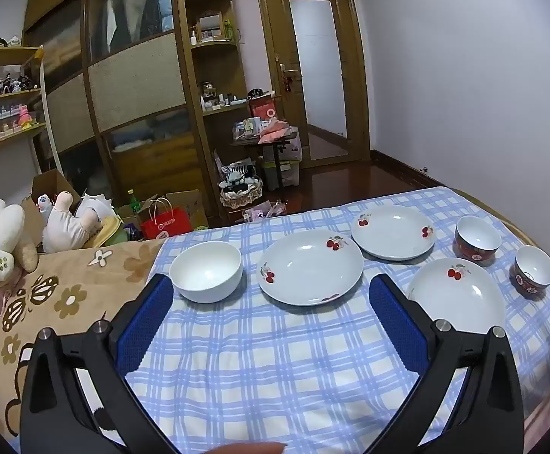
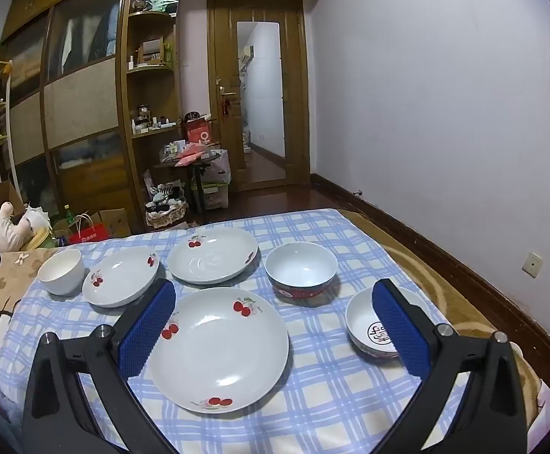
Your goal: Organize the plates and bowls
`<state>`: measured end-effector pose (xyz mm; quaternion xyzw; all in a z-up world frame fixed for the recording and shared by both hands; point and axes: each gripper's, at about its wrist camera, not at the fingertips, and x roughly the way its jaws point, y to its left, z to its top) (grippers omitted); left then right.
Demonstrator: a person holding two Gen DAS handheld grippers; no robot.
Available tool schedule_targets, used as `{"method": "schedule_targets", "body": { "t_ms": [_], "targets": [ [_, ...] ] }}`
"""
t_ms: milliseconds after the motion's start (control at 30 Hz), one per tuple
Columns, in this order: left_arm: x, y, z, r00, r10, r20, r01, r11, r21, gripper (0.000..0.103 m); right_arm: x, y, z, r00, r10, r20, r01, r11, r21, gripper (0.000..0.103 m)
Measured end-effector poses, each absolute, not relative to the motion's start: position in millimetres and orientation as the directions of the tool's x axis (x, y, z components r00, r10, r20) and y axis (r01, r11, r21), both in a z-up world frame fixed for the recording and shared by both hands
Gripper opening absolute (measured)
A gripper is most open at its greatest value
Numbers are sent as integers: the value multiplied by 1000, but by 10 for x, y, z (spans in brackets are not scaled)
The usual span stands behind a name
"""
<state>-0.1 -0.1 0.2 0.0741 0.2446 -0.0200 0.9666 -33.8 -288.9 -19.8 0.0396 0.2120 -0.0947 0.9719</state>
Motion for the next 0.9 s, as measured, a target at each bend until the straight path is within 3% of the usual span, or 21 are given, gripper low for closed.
{"method": "schedule_targets", "body": {
  "t_ms": [900],
  "targets": [
    [-29, -70, -5, 879, -35, -476, 117, 983, 143, 102, -323, -2906, -237, 890, -170, -424, 206, 978, 41, 103]
  ]
}}
